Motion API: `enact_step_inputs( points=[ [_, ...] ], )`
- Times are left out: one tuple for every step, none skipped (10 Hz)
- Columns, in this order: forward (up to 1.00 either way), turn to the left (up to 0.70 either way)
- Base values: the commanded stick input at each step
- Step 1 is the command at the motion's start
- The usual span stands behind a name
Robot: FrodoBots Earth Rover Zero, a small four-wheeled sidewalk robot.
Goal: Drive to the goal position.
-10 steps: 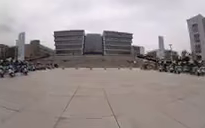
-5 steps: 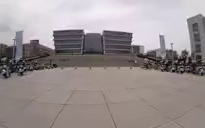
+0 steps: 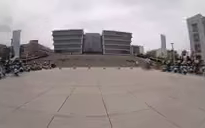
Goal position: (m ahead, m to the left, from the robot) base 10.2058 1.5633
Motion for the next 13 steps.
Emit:
enact_step_inputs(
  points=[
    [0.70,0.01],
    [0.70,0.01],
    [0.70,0.01],
    [0.70,0.01],
    [0.70,0.01],
    [0.70,0.01],
    [0.70,0.01],
    [0.70,0.01],
    [0.70,0.01],
    [0.70,0.01],
    [0.70,0.01],
    [0.70,0.01],
    [0.70,0.01]
  ],
)
